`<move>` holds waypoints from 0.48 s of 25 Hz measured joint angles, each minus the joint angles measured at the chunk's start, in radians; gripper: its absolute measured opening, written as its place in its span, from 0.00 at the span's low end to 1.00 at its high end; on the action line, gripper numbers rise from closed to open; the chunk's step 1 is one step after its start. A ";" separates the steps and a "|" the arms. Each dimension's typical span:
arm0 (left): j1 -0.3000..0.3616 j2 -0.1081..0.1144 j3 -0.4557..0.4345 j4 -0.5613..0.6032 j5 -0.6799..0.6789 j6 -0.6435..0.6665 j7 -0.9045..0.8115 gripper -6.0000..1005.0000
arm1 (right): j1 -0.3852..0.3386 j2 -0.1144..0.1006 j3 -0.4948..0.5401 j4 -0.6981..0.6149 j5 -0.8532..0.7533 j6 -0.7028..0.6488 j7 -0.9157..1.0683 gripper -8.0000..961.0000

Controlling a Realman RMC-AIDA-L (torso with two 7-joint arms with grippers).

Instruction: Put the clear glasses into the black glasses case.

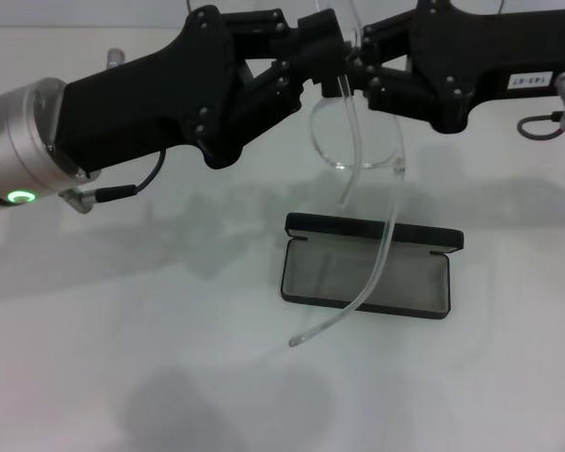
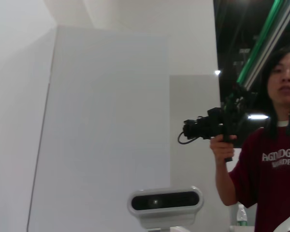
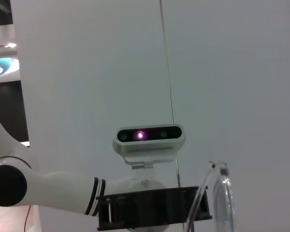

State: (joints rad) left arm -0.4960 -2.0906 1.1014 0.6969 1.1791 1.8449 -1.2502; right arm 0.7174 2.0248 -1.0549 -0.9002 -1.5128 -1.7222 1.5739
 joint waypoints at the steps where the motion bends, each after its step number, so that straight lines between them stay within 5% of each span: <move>1: -0.001 0.000 0.000 -0.006 0.000 -0.002 0.005 0.15 | 0.001 0.000 -0.004 0.000 0.001 0.003 0.000 0.13; 12: 0.005 -0.001 -0.005 -0.023 -0.003 -0.023 0.031 0.15 | 0.007 -0.001 -0.008 0.000 0.002 0.020 -0.006 0.13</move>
State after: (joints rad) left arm -0.4914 -2.0918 1.0962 0.6738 1.1761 1.8220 -1.2191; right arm 0.7241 2.0240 -1.0630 -0.9003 -1.5109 -1.7020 1.5679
